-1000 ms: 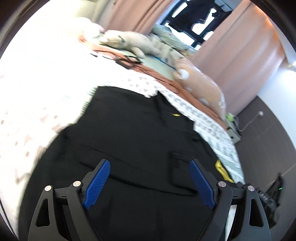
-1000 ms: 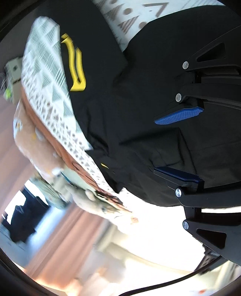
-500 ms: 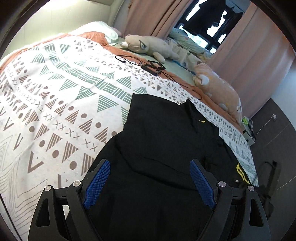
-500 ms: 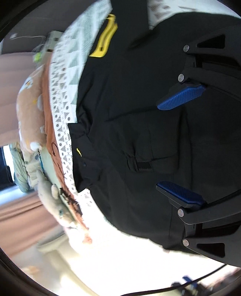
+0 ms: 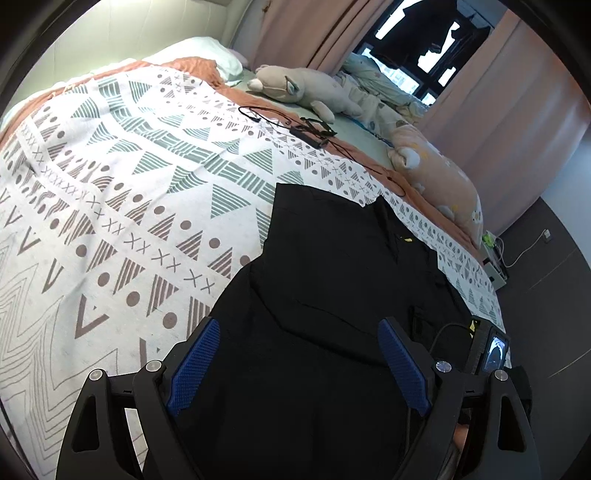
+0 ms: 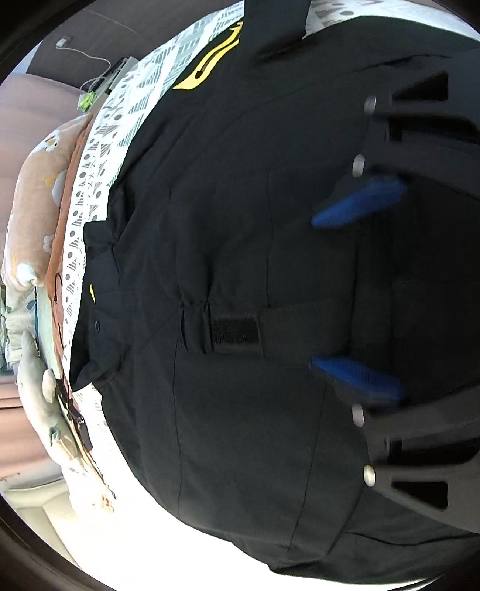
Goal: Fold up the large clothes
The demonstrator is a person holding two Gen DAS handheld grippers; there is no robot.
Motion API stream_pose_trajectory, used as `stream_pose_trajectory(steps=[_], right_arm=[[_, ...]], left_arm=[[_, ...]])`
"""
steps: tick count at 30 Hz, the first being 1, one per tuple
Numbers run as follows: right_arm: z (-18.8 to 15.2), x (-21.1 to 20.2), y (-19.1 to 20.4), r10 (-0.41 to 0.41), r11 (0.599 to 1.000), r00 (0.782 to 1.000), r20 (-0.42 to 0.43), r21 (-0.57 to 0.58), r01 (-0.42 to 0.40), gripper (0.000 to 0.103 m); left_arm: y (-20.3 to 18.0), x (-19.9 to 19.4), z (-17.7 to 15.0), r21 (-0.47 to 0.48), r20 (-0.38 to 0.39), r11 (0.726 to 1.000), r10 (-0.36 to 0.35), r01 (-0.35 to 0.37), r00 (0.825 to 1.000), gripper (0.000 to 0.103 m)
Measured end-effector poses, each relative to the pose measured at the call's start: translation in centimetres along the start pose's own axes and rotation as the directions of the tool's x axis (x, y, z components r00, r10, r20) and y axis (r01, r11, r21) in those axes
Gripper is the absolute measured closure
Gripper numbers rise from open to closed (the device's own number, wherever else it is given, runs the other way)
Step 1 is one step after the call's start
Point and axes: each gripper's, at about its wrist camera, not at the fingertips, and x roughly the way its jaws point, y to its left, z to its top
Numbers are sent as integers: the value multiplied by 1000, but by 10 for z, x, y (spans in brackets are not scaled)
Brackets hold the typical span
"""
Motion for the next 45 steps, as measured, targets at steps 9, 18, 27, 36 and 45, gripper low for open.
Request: stream_pose_trajectory(steps=[9,18,27,36,45], right_arm=[[-3,-33,-29,90,993,991,104,61,-96,68],[5,-79,-101,182,948,947,263,208,-240,68],[-11,-68,-184,87,892,974,211,418,-171,51],[-31,-25,-205,276,782,950,144,541,-309,50],[-16,18,-198,311,759,942,126,564,-326,86]], left_arm=[[3,1,3,-63,9,998,-29,29,1000,15],[-6,11,1,-41,7,999,-2,3,1000,15],[-21,18,-6,7,8,1000,18,-18,1000,15],[-19,24,-12,19,16,999,50,-50,999,15],[-11,45,-13,18,-1,997,72,-72,997,15]])
